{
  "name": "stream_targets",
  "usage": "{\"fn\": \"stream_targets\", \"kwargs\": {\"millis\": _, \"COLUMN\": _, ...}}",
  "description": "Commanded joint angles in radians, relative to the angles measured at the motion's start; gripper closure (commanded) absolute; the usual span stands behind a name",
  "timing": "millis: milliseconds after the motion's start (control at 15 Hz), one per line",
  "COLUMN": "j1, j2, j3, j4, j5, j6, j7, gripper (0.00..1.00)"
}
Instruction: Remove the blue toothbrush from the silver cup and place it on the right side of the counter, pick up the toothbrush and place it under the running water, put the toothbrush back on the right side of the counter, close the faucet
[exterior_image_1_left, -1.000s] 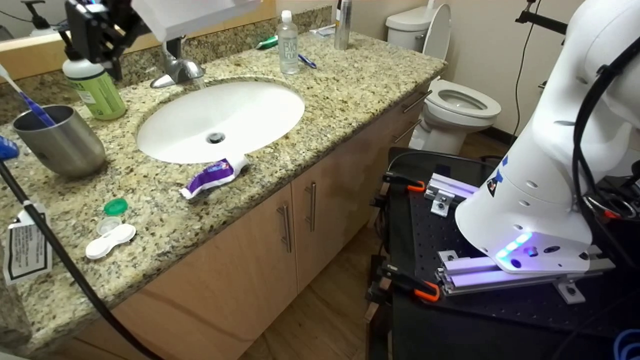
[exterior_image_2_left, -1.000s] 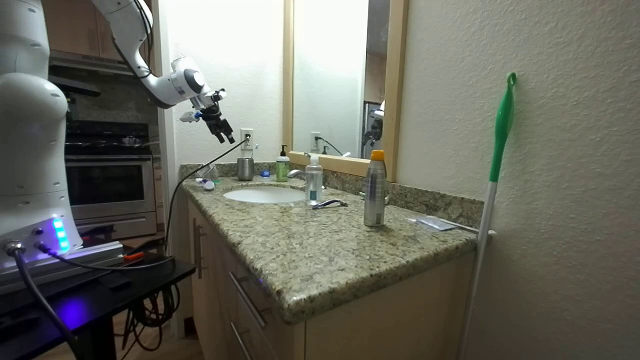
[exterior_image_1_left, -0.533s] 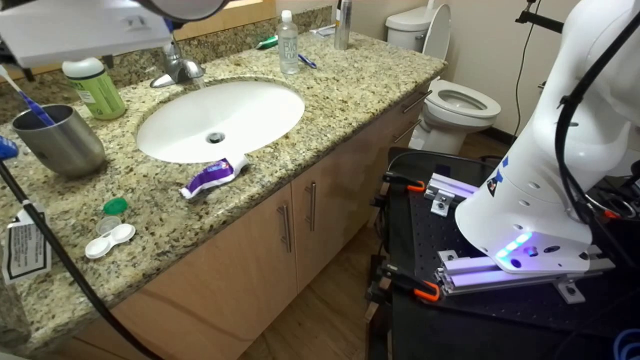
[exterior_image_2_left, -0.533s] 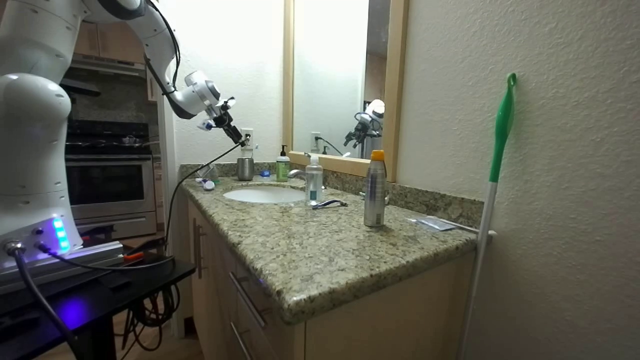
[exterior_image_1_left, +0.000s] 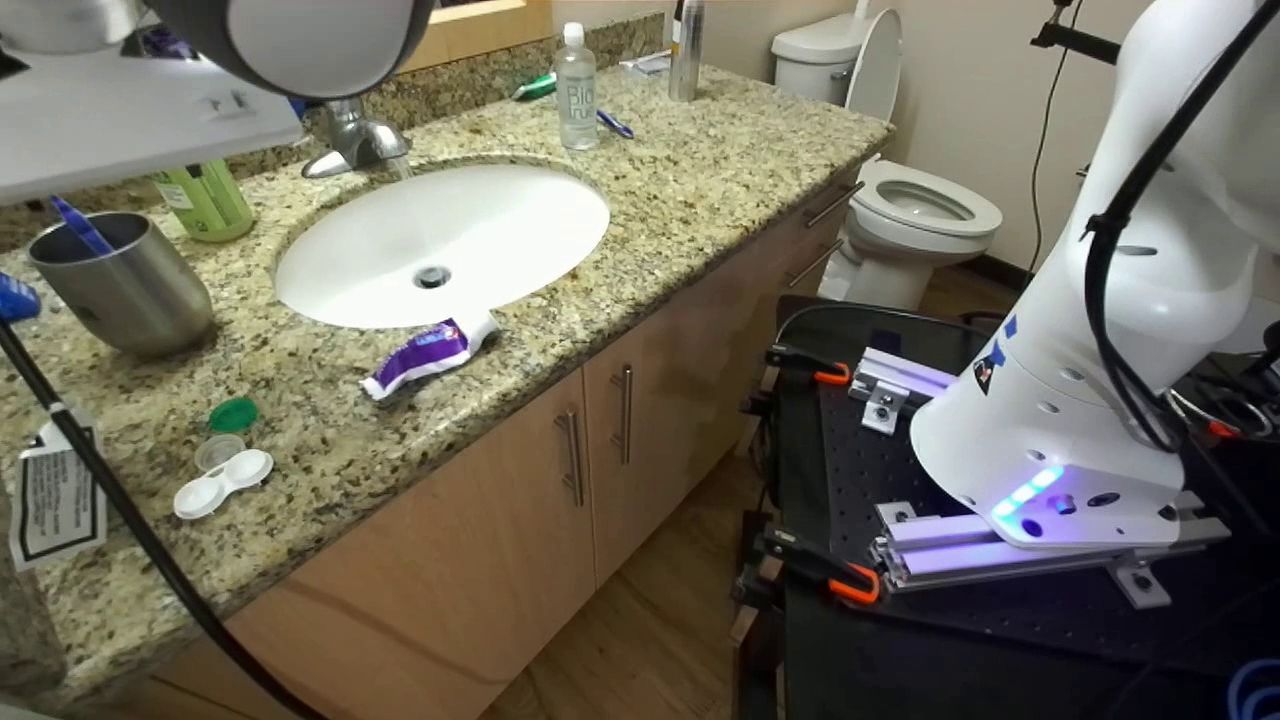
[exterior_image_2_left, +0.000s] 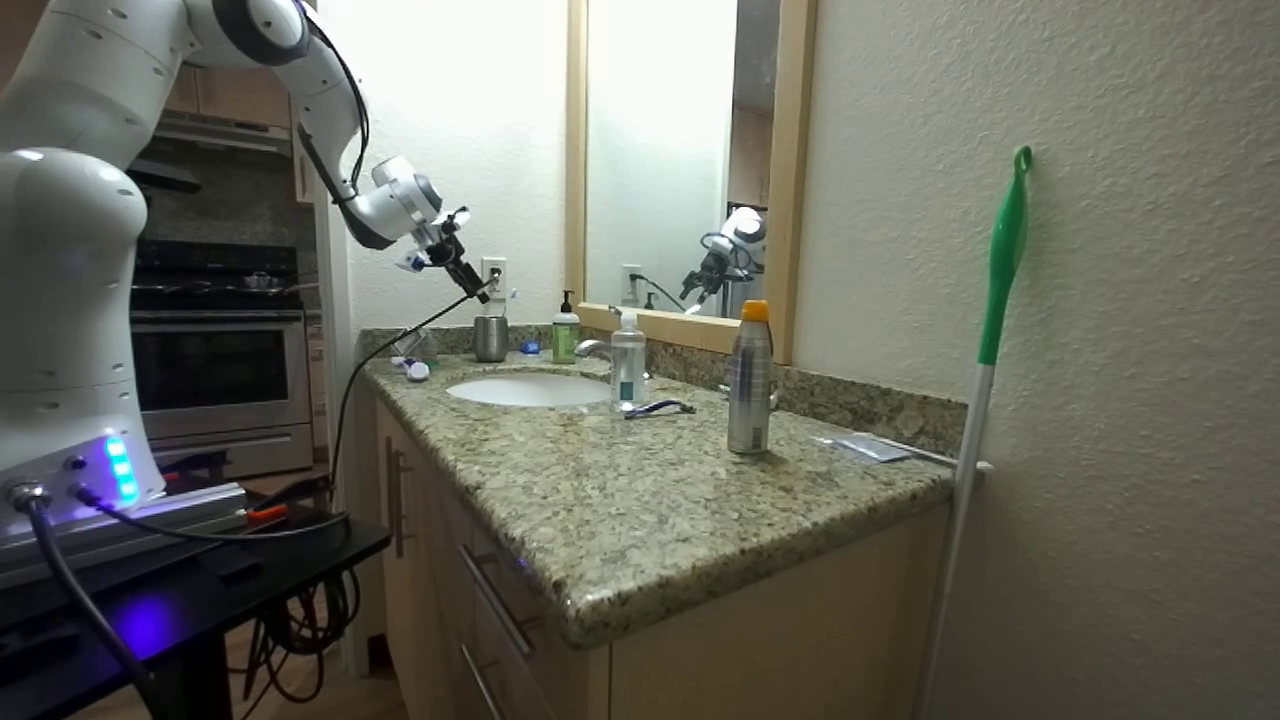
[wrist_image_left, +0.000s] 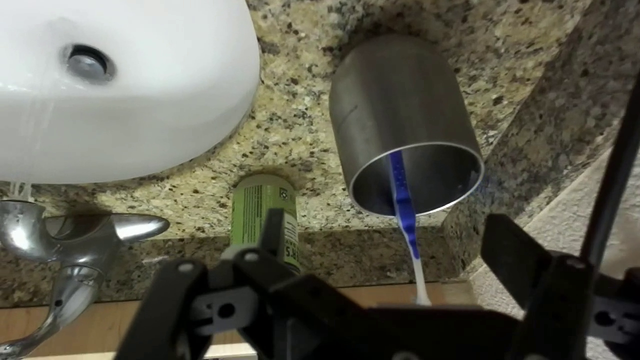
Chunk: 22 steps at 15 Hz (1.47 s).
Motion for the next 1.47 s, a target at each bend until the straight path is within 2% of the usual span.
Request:
{"fn": "stream_targets", "kwargs": {"millis": 0, "j1": 0.068, "j2": 0.108, "j3": -0.076, "j4": 0.099, "j5": -0.169, "j6": -0.005, "j7": 0.149, "gripper": 0.0}}
{"fn": "stream_targets", "kwargs": {"millis": 133, "j1": 0.11, "j2": 0.164, "j3": -0.113, "j4": 0.164, "j5": -0.275, "j6": -0.008, "j7": 0.259, "gripper": 0.0}}
{"fn": "stream_targets", "kwargs": {"millis": 467, "j1": 0.171, "j2": 0.258, "j3": -0.169, "j4": 0.313, "j5": -0.397, "j6": -0.038, "j7": 0.426, "gripper": 0.0}}
{"fn": "stream_targets", "kwargs": {"millis": 600, "j1": 0.197, "j2": 0.284, "j3": -0.203, "j4": 0.363, "j5": -0.445, "j6": -0.087, "j7": 0.491, "gripper": 0.0}}
{"fn": "stream_targets", "kwargs": {"millis": 667, "j1": 0.164, "j2": 0.244, "j3": -0.169, "j4": 0.29, "j5": -0.396, "j6": -0.049, "j7": 0.434, "gripper": 0.0}}
{"fn": "stream_targets", "kwargs": {"millis": 867, "j1": 0.167, "j2": 0.251, "j3": -0.175, "j4": 0.301, "j5": -0.401, "j6": -0.054, "j7": 0.445, "gripper": 0.0}}
{"fn": "stream_targets", "kwargs": {"millis": 933, "j1": 0.163, "j2": 0.254, "j3": -0.173, "j4": 0.302, "j5": -0.395, "j6": -0.051, "j7": 0.442, "gripper": 0.25}}
{"fn": "stream_targets", "kwargs": {"millis": 1000, "j1": 0.161, "j2": 0.255, "j3": -0.17, "j4": 0.302, "j5": -0.391, "j6": -0.047, "j7": 0.439, "gripper": 0.26}}
{"fn": "stream_targets", "kwargs": {"millis": 1400, "j1": 0.161, "j2": 0.249, "j3": -0.173, "j4": 0.306, "j5": -0.392, "j6": -0.044, "j7": 0.448, "gripper": 0.68}}
